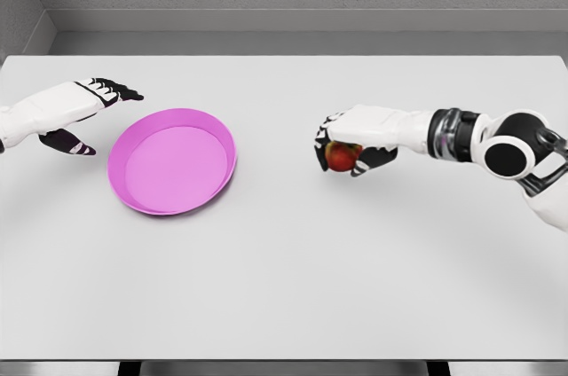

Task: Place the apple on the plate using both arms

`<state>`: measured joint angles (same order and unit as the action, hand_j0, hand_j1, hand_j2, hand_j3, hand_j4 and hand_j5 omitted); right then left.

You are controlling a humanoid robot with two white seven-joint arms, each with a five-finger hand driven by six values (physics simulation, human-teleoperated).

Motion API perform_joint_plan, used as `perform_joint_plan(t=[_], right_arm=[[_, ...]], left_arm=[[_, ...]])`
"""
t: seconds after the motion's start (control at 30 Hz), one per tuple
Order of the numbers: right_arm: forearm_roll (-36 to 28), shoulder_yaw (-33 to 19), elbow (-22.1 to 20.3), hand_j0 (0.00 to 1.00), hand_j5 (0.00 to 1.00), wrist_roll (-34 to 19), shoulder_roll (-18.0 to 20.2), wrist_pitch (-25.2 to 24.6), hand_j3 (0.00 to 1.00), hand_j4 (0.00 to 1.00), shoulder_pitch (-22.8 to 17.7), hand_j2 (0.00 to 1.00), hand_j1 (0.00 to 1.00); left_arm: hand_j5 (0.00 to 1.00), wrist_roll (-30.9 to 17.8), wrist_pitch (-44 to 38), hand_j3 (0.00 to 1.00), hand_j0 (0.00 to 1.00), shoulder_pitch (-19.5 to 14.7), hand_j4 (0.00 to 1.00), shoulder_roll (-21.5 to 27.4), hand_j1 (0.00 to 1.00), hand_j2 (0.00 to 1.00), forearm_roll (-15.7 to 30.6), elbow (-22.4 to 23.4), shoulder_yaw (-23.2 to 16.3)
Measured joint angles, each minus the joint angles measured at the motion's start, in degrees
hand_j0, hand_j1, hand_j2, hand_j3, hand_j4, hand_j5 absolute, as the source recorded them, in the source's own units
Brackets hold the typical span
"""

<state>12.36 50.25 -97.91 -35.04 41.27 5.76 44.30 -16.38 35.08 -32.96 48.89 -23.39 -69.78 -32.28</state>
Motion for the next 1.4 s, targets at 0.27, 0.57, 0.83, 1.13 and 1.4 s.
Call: perform_joint_plan(t=[0.27, 0.57, 0.83, 1.13, 1.4], right_arm=[[0.0, 0.5, 0.0, 1.0, 1.0, 0.0, -0.6, -0.2, 1.0, 1.0, 0.2, 1.0, 1.0], [-0.2, -5.6, 0.0, 1.0, 1.0, 0.0, 4.2, 2.2, 1.0, 1.0, -0.2, 1.0, 1.0], [-0.3, -23.0, 2.2, 1.0, 1.0, 0.0, 13.5, 4.3, 1.0, 1.0, -11.3, 1.0, 1.0], [-0.2, -31.8, 3.9, 1.0, 1.0, 0.1, 18.0, 8.3, 1.0, 1.0, -19.0, 1.0, 1.0], [-0.3, -29.4, 1.8, 1.0, 1.0, 0.5, 15.9, 10.2, 1.0, 1.0, -14.2, 1.0, 1.0]], left_arm=[[1.0, 0.0, 0.0, 1.0, 1.0, 0.0, 1.0, -0.1, 1.0, 1.0, 0.1, -0.1, 0.0], [1.0, 0.0, 0.0, 1.0, 1.0, 0.0, 1.0, -0.1, 1.0, 1.0, 0.0, -0.2, 0.0], [1.0, 0.0, 0.0, 1.0, 1.0, 0.1, 1.0, -0.1, 1.0, 1.0, 0.1, -0.2, 0.0], [1.0, -0.1, 0.0, 1.0, 1.0, -1.3, 1.0, -1.7, 1.0, 1.0, -1.4, -7.2, -0.9], [1.0, -0.7, 0.0, 1.0, 1.0, -12.8, 1.0, -11.4, 1.0, 1.0, -8.0, -15.6, -15.3]])
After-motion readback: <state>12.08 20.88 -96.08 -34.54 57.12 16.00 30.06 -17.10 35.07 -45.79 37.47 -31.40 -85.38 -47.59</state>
